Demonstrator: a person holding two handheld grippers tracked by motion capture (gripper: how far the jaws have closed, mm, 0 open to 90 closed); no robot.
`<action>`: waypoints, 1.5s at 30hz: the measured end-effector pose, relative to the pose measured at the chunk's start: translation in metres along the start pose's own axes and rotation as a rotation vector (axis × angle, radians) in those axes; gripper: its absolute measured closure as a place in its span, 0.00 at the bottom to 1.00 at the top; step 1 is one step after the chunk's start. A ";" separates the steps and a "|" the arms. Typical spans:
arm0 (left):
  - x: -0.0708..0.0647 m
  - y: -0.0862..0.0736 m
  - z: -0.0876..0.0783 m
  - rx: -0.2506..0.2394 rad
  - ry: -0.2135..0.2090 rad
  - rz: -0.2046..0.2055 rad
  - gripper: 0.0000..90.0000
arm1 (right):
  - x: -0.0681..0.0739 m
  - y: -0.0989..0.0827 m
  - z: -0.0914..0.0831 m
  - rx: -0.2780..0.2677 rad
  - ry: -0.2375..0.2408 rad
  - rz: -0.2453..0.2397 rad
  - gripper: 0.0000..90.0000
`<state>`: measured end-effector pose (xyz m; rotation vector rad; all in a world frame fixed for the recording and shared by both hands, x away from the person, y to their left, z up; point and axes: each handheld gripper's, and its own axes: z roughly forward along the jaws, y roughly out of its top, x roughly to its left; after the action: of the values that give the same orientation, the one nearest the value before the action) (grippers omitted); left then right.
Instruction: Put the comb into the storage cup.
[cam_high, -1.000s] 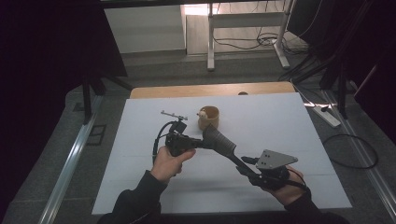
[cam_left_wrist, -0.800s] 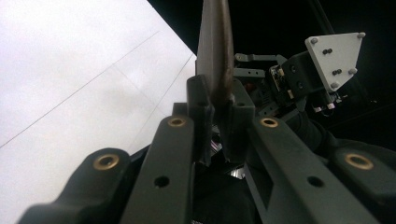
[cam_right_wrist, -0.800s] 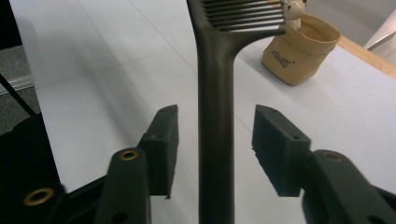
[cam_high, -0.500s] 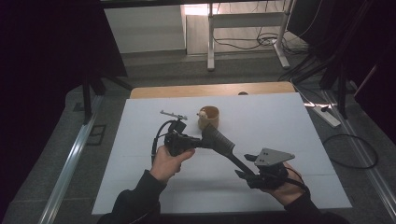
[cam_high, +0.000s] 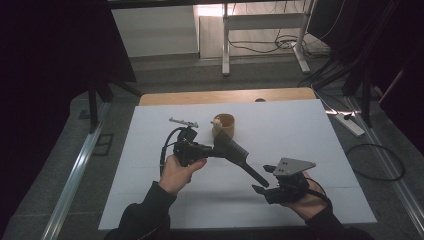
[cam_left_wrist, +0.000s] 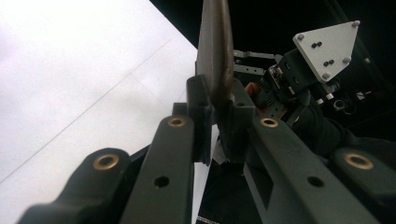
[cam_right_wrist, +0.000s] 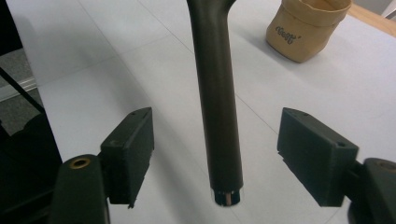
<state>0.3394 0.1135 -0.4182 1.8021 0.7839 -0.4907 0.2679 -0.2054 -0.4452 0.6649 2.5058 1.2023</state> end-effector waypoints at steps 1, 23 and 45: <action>0.000 0.000 -0.001 -0.002 0.003 0.002 0.92 | 0.000 0.000 0.000 0.000 0.002 0.002 0.29; -0.006 0.004 -0.019 -0.012 0.092 0.061 0.92 | -0.012 -0.005 -0.006 0.038 0.009 0.034 0.12; 0.001 0.008 -0.043 -0.047 0.158 0.060 0.92 | -0.022 -0.019 -0.020 0.055 -0.035 0.044 0.04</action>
<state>0.3446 0.1526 -0.3980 1.8304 0.8398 -0.2906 0.2722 -0.2404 -0.4466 0.7525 2.5162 1.1299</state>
